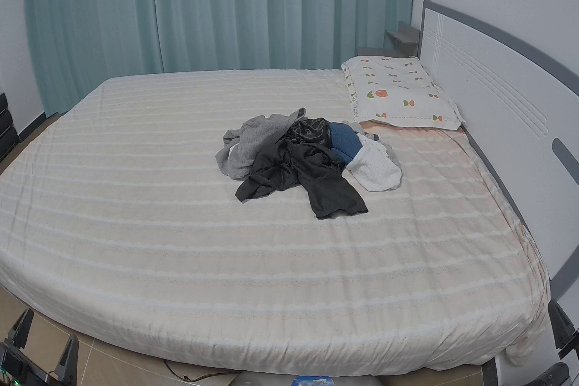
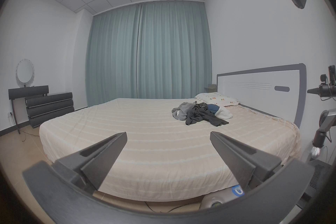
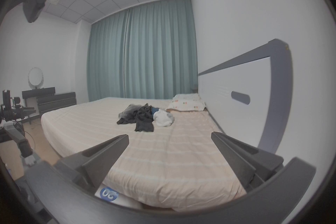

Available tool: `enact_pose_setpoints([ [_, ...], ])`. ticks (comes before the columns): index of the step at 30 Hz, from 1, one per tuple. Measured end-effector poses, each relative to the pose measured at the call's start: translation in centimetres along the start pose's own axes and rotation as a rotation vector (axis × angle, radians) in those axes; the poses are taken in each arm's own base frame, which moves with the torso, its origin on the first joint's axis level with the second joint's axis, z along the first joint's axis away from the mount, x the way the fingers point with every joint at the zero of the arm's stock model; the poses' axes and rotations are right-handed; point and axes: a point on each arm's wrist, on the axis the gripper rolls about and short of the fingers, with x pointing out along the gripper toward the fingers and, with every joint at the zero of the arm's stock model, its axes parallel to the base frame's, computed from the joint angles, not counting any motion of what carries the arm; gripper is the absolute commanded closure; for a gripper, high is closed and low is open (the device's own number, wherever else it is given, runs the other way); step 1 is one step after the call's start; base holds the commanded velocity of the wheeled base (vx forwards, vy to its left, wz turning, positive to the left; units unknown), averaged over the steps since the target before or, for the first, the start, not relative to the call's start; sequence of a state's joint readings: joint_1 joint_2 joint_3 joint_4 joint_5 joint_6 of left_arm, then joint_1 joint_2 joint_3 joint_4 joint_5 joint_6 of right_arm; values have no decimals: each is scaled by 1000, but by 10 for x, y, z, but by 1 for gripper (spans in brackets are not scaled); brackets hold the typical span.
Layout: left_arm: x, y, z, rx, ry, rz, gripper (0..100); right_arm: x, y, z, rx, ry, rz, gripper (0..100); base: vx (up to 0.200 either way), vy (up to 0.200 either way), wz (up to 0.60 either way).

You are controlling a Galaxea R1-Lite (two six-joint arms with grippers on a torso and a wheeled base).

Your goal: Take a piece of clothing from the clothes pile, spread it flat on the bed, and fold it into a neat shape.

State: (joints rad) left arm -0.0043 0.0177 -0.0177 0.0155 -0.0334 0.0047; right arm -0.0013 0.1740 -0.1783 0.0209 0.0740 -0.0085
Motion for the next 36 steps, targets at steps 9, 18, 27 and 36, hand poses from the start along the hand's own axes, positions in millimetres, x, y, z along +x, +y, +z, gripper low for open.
enact_pose_setpoints([
  [9,0,0,0,0,0,0,0,48,-2,24,64,210,82,0,0,0,0],
  [18,0,0,0,0,0,-1,0,127,3,36,93,365,155,0,0,0,0],
  [27,0,0,0,0,0,0,0,227,17,28,131,441,149,0,0,0,0],
  [36,0,0,0,0,0,-1,0,344,45,2,185,443,92,0,0,0,0],
])
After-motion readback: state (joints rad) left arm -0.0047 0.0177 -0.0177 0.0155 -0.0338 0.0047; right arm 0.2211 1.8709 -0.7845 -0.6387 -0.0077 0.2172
